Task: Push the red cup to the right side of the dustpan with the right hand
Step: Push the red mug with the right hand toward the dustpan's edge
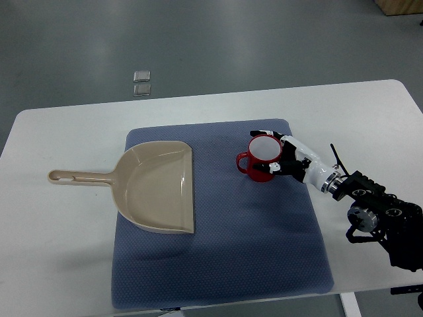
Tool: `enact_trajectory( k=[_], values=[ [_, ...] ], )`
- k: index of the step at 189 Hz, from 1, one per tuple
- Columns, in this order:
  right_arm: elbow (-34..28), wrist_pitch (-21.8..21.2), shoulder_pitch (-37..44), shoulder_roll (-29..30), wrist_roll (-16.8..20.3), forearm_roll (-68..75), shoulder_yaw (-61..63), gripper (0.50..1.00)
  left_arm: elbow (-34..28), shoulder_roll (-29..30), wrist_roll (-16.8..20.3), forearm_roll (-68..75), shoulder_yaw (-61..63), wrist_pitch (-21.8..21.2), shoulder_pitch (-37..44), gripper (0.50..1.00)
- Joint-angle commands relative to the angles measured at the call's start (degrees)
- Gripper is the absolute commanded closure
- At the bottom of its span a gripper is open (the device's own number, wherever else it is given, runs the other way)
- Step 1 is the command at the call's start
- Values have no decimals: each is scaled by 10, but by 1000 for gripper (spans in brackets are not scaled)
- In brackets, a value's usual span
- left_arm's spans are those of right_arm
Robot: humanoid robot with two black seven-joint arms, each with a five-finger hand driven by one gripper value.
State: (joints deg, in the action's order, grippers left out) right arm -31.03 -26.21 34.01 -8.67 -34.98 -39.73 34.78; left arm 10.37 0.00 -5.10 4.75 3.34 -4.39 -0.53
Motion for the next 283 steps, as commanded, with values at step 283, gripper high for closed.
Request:
enact_trajectory(
  k=[283],
  values=[
    [-47, 53, 4, 87, 0, -28, -41, 568, 1, 0, 0, 0, 0, 0, 0, 500]
  ],
)
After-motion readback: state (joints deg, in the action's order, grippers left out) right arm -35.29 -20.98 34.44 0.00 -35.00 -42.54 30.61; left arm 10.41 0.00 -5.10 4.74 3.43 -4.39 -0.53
